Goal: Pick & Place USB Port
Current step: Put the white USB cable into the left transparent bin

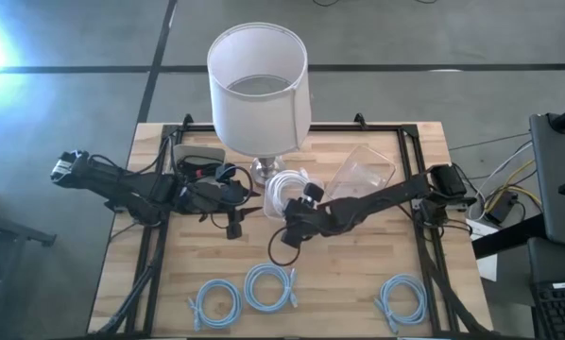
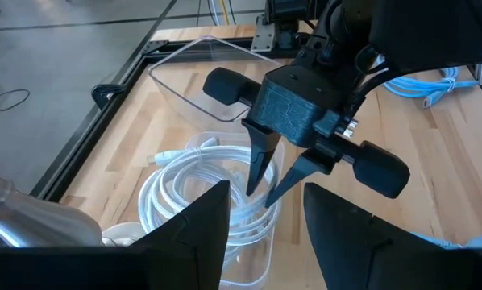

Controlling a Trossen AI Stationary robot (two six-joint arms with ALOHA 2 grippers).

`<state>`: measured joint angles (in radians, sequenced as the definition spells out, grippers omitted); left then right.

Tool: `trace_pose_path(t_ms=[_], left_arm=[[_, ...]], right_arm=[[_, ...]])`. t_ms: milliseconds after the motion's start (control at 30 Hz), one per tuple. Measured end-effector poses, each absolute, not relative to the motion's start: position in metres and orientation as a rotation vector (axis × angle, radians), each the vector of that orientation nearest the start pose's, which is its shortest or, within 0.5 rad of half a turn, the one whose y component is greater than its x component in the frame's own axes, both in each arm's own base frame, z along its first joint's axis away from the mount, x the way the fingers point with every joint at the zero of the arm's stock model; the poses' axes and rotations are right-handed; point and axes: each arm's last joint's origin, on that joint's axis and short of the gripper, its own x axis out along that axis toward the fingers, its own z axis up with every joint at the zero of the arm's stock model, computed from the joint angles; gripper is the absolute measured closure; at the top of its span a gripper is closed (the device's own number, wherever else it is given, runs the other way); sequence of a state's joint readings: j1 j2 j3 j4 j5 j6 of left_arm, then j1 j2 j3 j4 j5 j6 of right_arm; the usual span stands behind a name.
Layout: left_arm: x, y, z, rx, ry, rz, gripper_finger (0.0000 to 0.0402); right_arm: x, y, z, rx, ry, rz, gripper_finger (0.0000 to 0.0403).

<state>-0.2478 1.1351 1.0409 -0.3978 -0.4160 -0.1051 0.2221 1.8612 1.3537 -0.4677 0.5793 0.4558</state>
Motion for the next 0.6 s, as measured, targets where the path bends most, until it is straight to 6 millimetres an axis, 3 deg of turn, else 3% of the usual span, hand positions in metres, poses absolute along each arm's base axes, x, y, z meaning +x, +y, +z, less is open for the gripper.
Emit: trace_pose_path(t_ms=[233,467,600], left_arm=[[0.2367,-0.0478,0.3350,0.058,0.456,0.189,0.0238],[0.2367,-0.0478,0.3350,0.058,0.456,0.189,0.0238],[0.2367,-0.0478,0.3350,0.058,0.456,0.189,0.0238]], right_arm=[[0.3843,0.0705,0.2138,0.032,0.802,-0.517,0.0244],[0.3839,0.0702,0.2151,-0.051,0.816,-0.492,0.0235],[0.3835,0.0712,0.2172,0.010,0.819,-0.458,0.0236]])
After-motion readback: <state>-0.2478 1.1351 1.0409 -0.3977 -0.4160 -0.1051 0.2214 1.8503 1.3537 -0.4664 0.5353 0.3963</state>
